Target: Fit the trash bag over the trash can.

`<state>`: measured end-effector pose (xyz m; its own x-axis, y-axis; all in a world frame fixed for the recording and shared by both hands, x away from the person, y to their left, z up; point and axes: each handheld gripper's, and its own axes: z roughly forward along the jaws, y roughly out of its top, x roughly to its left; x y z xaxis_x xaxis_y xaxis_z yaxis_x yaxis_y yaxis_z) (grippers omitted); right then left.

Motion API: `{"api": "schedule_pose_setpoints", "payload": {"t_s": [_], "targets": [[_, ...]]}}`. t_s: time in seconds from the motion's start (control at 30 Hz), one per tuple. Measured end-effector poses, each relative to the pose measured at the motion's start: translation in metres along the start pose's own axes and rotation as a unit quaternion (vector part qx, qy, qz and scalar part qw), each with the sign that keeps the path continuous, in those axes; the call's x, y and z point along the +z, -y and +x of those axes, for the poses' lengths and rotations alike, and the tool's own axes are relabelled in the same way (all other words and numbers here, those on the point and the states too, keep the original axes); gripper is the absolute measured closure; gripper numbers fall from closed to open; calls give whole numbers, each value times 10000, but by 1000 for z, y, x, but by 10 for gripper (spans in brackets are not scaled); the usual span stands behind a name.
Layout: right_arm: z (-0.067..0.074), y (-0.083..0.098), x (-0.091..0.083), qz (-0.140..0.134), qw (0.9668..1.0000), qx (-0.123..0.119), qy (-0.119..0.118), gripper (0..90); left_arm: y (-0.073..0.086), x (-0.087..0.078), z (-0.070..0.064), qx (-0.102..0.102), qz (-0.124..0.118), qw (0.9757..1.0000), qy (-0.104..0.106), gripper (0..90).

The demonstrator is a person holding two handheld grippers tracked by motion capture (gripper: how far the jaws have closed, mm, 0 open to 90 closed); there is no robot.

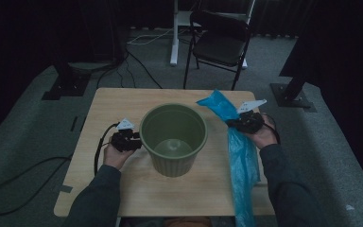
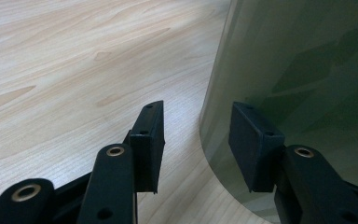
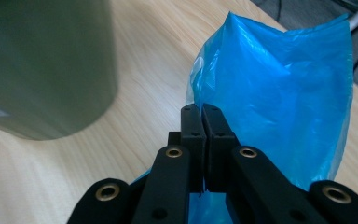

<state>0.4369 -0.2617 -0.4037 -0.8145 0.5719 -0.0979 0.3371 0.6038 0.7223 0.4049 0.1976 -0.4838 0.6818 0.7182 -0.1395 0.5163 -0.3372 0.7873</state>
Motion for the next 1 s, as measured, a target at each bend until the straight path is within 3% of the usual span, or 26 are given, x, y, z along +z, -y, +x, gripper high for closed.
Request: {"api": "schedule_pose_setpoints", "payload": {"t_s": [0.23,0.57,0.93,1.0], "targets": [[13,-23,-12,-60,9991,-403,-100,888,-3,-1,1,16,-50,10000,29,555],[20,-45,-36,-371,9970,-643,-197,888,-10,5,-4,146,-83,9998,128,553],[33,-55,-56,-681,9919,-859,-649,888,-13,-1,-5,96,-109,9999,93,544],[41,-57,-58,-691,9882,-1032,-893,889,-14,-5,-5,62,-184,9997,117,544]]}}
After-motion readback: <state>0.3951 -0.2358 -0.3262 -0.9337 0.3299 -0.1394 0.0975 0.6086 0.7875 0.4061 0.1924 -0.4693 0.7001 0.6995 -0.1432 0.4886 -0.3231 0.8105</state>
